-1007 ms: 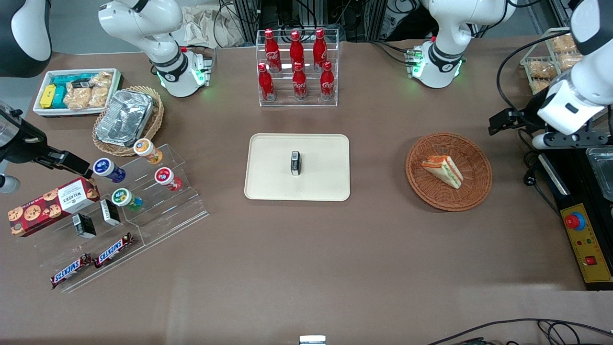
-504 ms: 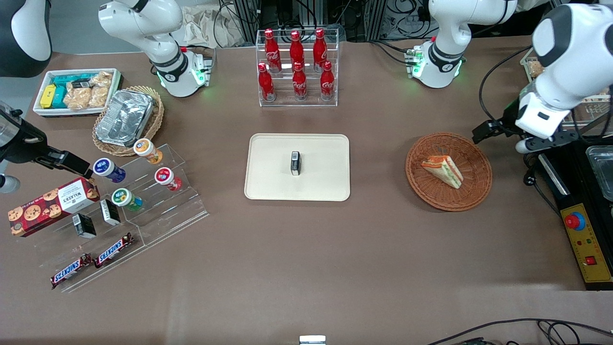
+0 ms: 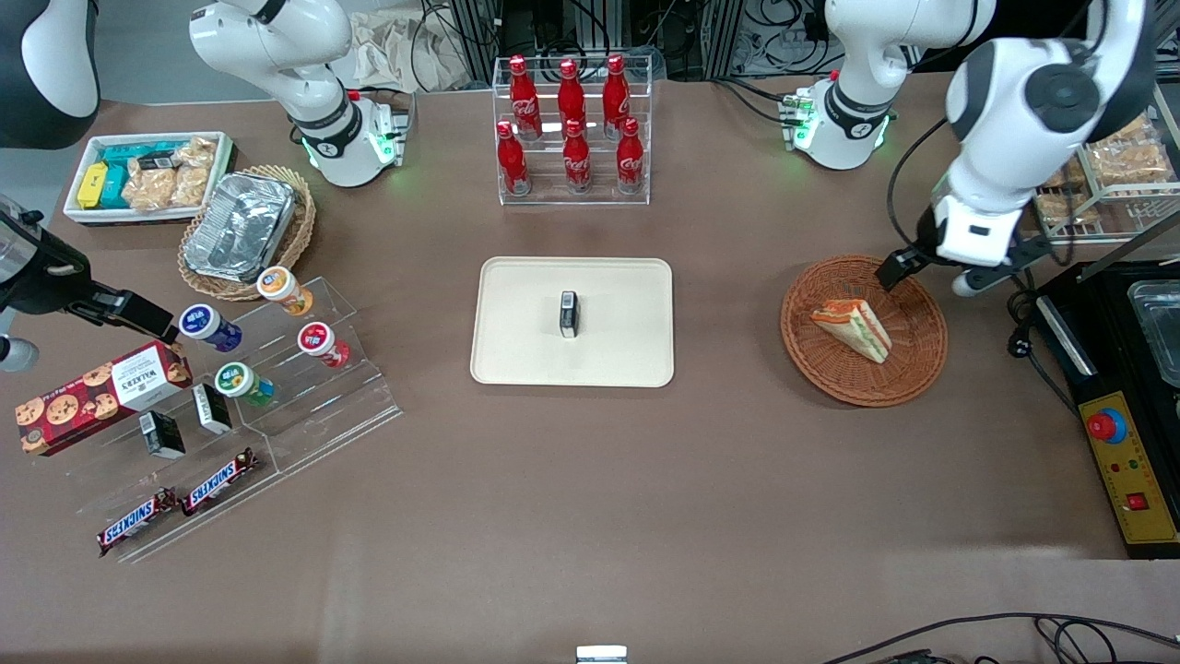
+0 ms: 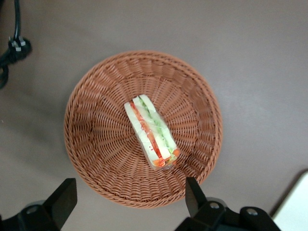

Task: Place sandwich from basket to tray
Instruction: 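Lower the left gripper and close it on the wrapped sandwich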

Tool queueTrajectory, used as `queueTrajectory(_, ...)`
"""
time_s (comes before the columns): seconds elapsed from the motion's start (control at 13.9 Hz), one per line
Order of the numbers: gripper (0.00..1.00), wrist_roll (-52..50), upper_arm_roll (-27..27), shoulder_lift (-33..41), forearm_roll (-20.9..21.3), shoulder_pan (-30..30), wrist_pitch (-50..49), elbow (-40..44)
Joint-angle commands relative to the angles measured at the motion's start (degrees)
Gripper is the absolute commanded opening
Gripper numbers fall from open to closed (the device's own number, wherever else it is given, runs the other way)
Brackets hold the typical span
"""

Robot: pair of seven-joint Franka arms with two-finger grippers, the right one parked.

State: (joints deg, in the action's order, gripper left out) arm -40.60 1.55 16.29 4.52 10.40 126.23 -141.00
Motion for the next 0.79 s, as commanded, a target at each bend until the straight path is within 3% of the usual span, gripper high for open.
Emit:
queueTrajectory(0.0, 1.0, -4.7, -0.1, -2.7, 1.5, 0.0, 3.9, -1.4)
queueTrajectory(0.5, 1.0, -21.6, -0.6, -12.1, 4.1, 1.5, 13.4, -1.9)
queueTrajectory(0.72, 1.0, -24.1, -0.6, -14.0, 4.1, 1.7, 15.4, -2.0)
